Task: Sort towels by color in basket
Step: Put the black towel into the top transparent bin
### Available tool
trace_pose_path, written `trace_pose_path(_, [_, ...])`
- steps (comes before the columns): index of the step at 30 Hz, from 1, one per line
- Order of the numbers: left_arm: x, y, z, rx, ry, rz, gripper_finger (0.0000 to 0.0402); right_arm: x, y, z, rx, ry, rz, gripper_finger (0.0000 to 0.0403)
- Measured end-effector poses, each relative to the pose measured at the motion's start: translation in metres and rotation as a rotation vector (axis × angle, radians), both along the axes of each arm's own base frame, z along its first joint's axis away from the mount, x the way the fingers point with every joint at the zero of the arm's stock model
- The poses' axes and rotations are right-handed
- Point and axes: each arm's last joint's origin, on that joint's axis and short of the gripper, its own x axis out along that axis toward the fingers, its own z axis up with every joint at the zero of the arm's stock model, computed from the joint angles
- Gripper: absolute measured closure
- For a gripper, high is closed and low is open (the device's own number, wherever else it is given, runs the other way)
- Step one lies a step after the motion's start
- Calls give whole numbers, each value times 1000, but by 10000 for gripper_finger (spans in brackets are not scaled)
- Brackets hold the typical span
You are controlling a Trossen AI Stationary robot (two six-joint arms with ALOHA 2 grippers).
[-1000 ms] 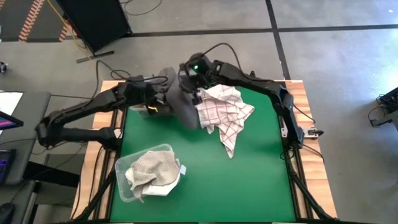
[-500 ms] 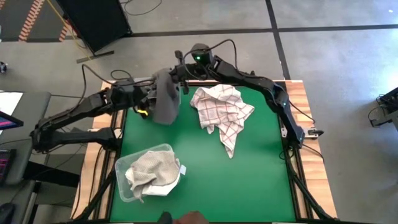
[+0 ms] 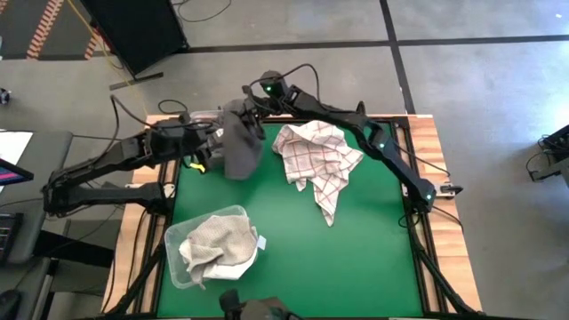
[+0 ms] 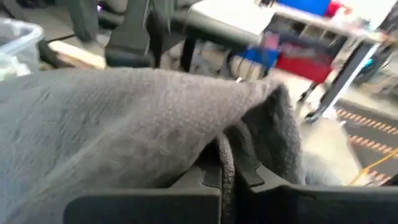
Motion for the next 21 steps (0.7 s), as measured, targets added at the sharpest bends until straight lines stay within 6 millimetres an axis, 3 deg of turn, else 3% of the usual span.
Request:
trace_pose_path(11, [41,3,-11,110,116,-200,202,6,7,-4,9,7,38,381])
trace_pose_path(17, [69,14,-36,126,281,-248,202,6,7,-4,20,10,36,380])
trace_pose_path(21, [78,26,-49,115,362,-186,202,5,7,-4,41,22,31,379])
